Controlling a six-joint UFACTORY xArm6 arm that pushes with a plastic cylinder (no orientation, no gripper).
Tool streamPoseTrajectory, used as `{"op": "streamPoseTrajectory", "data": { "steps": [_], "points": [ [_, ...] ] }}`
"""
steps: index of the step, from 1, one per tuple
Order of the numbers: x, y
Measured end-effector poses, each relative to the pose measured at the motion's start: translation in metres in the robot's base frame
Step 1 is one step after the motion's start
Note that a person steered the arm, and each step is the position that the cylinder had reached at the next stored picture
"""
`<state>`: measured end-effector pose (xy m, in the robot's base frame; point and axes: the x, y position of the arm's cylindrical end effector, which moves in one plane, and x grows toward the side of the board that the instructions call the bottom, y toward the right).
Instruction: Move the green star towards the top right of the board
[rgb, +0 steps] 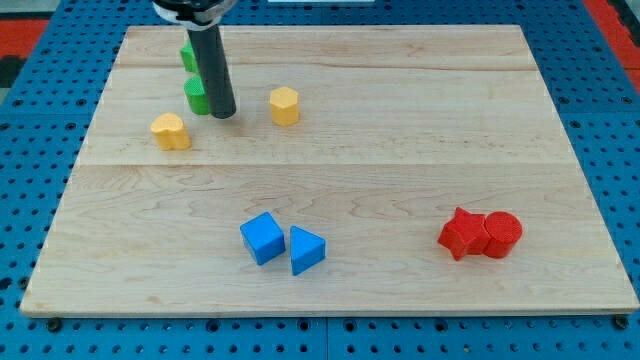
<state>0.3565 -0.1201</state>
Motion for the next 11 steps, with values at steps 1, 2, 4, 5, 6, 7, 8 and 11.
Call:
{"op": "streamPoseTrajectory", "data": {
  "steps": [1, 2, 4, 5, 6, 7, 8, 11],
  "points": [
    [-0.015, -0.024],
    [-0.02, 0.014],
    [0.031, 0.102],
    [-0.023, 0.101],
    [-0.005, 0.147],
    [-0.003, 0.152],
    [-0.004, 0.152],
    [0.013, 0.111]
  ]
}}
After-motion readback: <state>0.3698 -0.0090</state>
